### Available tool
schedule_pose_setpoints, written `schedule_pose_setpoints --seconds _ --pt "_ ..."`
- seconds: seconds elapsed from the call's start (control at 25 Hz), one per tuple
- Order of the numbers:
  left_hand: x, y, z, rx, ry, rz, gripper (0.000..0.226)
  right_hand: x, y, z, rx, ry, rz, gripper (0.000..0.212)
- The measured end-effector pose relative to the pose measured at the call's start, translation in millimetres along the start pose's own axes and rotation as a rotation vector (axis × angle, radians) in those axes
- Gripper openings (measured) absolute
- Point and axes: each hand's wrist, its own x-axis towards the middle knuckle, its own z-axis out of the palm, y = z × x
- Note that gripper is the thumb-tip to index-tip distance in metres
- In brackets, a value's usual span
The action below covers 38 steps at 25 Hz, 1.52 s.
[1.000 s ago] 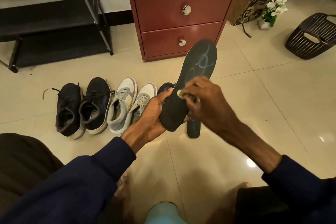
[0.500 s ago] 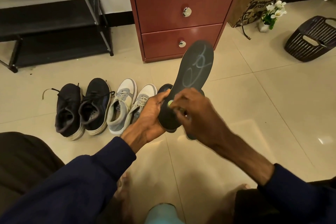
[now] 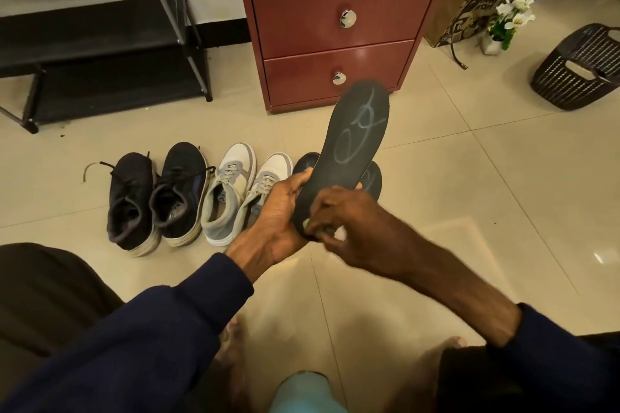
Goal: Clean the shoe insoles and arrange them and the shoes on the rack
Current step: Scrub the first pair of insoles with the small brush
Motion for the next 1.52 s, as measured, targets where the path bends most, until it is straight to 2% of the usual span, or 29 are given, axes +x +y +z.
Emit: schedule_pose_setpoints --seconds 0.04,0.16,0.24,0.32,0.36,0.4,0.52,0.56,0.6,0.72,0.76,0.88,0.92,1.04,1.08,1.2,1.24,1.44,1.52 --pt "1 -1 0 0.001 -0.009 0.013 0.033 2 13 -6 -0.024 0.025 0.054 0.017" --pt "-2 1 2 -0.018 -0.033 0.04 0.04 6 38 -19 -0.247 0.25 0.29 0.02" --pt "-1 0 1 -0.005 -0.015 0.045 0.034 7 24 -10 -0.215 0.252 0.223 0.019" --pt "1 -3 0 0.016 -0.006 0.034 0.029 0 3 3 -0.093 0.079 0.037 0.016" --pt "2 -5 -1 0.009 -0.015 0.024 0.029 -2 4 -1 -0.049 0.017 0.006 0.017" --pt "2 -6 0 -0.01 -0.025 0.019 0.032 0 12 -8 -0.026 0.03 0.044 0.018" --pt "-2 -4 4 -0.032 -0.087 0.002 0.036 3 42 -27 -0.185 0.297 0.334 0.019" --pt "-4 -4 6 -0.031 -0.104 -0.007 0.035 3 42 -27 -0.209 0.356 0.366 0.018" --pt "-3 -5 5 -0.032 -0.095 0.0 0.034 4 37 -22 -0.19 0.364 0.329 0.017" --pt "-3 -8 5 -0.049 -0.055 0.03 0.031 -2 20 -8 -0.089 0.159 0.14 0.018" --pt "-2 -8 6 -0.046 -0.059 0.02 0.032 -1 27 -13 -0.084 0.171 0.167 0.019" --pt "-2 -6 4 -0.022 -0.089 -0.01 0.037 2 49 -27 -0.191 0.43 0.375 0.021" --pt "-1 -6 3 -0.022 -0.083 -0.01 0.037 1 47 -26 -0.187 0.436 0.377 0.021" --pt "0 -9 1 -0.045 -0.068 0.033 0.03 -2 28 -10 -0.101 0.212 0.19 0.02" --pt "-1 -9 1 -0.04 -0.062 0.034 0.03 -2 29 -12 -0.078 0.188 0.184 0.021" --pt "0 -7 1 -0.013 -0.12 -0.018 0.039 -2 52 -28 -0.112 0.395 0.334 0.02" --pt "-1 -7 1 0.004 -0.157 -0.032 0.041 -3 54 -31 -0.105 0.417 0.36 0.02" --pt "0 -3 -3 -0.014 -0.226 -0.06 0.045 -7 34 -17 0.022 0.231 0.195 0.021" --pt "1 -6 -1 -0.008 -0.189 -0.05 0.05 -8 35 -12 0.008 0.209 0.158 0.021"
